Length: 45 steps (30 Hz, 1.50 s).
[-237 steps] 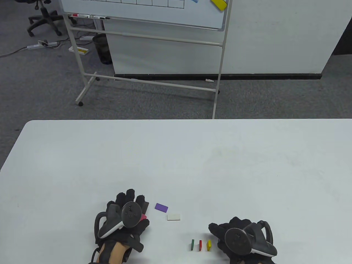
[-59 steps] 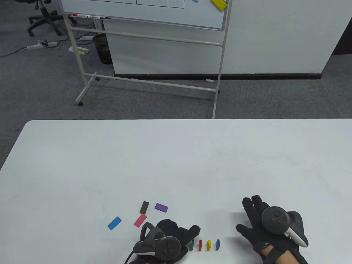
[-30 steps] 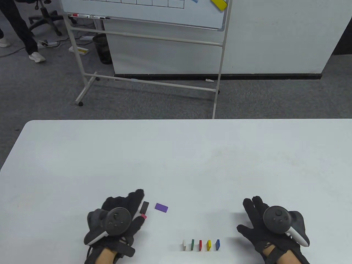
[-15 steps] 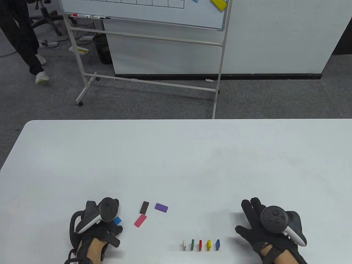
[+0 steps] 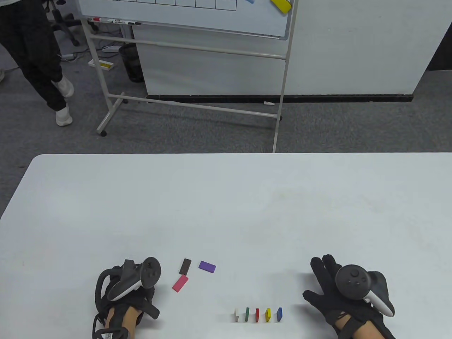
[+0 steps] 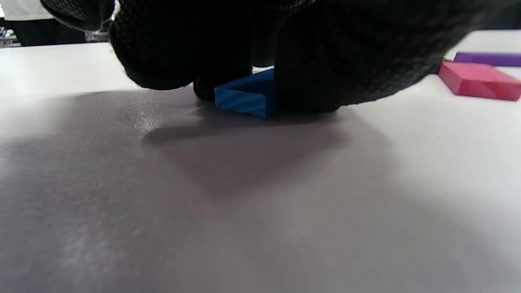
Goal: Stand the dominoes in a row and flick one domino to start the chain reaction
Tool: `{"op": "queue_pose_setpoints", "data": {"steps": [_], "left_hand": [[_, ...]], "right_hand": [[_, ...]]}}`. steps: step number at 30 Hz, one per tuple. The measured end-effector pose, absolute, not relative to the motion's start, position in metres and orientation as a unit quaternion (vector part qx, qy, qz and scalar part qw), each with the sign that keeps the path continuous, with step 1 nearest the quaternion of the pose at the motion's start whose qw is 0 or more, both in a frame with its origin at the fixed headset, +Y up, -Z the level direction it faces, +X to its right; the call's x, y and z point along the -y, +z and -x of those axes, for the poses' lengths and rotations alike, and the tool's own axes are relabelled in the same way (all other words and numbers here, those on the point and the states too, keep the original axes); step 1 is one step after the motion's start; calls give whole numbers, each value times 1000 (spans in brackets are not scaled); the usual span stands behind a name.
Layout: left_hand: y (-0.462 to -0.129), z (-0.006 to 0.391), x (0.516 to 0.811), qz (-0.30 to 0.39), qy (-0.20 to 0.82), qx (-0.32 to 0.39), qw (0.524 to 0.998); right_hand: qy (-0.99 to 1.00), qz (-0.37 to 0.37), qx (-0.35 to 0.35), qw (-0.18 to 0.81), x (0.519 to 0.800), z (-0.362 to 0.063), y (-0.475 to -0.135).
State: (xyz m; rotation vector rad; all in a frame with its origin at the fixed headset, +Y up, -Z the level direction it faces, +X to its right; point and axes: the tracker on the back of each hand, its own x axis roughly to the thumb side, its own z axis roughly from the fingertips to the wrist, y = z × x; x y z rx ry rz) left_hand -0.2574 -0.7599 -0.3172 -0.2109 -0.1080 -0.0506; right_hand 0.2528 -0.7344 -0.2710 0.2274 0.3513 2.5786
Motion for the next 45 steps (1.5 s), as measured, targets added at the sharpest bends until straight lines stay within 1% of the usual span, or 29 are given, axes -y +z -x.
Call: {"op": "queue_pose_setpoints", "data": {"steps": [2,4,9,15,18,22,29,34,37,41,45], "left_hand": [[-317,261,757,102,-26,40,994],[-316,265,752,79,-8,41,996],[-312,260,737,36,57,71,995],[-312,251,739,38,57,87,994],[-309,246,735,27,80,101,991],[-305,234,727,18,110,138,984],[-298,209,721,31,169,193,966],[-286,185,716,17,168,247,954],[-278,167,721,25,173,292,940],[-271,143,727,37,154,340,927],[-270,130,737,39,149,360,920]], "right_hand": [[952,-84,-130,264,734,-252,-271],[951,-86,-130,266,734,-251,-271],[952,-93,-129,262,733,-247,-270],[952,-92,-128,264,733,-250,-270],[951,-90,-127,267,733,-252,-270],[951,-89,-128,268,733,-252,-270],[951,-90,-130,266,734,-251,-271],[950,-88,-132,268,734,-253,-271],[950,-88,-133,268,734,-253,-270],[950,-89,-134,268,734,-252,-270],[949,-89,-138,268,735,-253,-271]]}}
